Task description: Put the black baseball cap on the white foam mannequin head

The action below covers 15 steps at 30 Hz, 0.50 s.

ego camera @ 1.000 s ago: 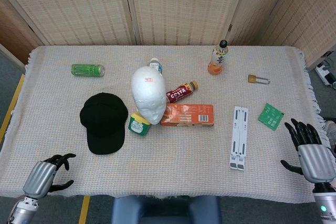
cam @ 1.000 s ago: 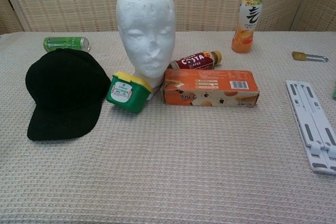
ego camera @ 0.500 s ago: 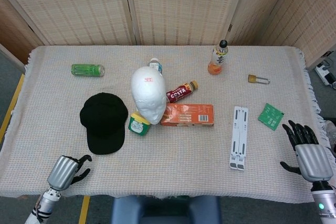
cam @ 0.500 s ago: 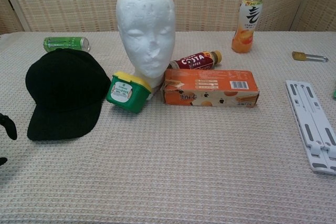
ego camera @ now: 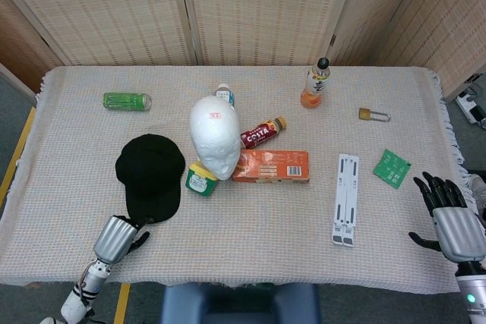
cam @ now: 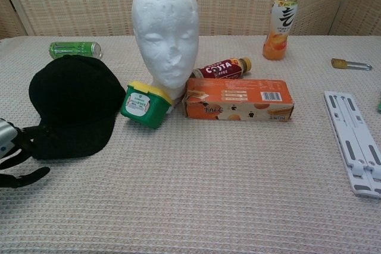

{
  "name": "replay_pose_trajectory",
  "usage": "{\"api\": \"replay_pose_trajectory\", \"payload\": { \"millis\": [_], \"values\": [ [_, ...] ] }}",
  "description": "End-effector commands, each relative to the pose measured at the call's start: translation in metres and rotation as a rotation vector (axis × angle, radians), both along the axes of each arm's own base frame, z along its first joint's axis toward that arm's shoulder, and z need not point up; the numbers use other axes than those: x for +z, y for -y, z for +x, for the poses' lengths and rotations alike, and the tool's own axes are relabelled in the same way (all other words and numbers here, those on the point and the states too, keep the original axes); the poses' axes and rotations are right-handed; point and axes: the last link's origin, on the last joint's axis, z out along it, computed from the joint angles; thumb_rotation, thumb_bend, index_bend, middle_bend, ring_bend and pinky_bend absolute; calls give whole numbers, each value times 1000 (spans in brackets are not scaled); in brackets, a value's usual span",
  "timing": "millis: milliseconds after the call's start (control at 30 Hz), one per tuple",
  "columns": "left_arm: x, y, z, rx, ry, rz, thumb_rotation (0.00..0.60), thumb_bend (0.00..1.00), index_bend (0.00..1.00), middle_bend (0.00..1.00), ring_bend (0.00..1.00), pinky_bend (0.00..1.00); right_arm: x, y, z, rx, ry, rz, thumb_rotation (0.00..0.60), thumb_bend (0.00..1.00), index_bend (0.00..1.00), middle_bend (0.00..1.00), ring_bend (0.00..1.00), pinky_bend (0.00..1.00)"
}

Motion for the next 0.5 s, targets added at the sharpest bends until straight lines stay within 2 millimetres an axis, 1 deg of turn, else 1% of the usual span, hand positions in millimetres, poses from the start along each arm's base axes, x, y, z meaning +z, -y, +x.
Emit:
{"api": "replay_pose_trajectory", "payload": {
  "millis": [33,300,500],
  "values": [
    [-5,-6,4,-1,-4,3,600,318,465,1000,1000,1000,1,-1,0,-1,2,1,600,0,0,0,0,0],
    [-13,-15,1,32,-65,3,600,318,463,1000,1000,1000,5,-1,0,-6,8,-3,600,0,0,0,0,0],
    [-12,-22,-1,75,-65,35,600,319,459,1000,1000,1000,3,-3,0,-11,8,18,600,0,0,0,0,0]
  ]
}}
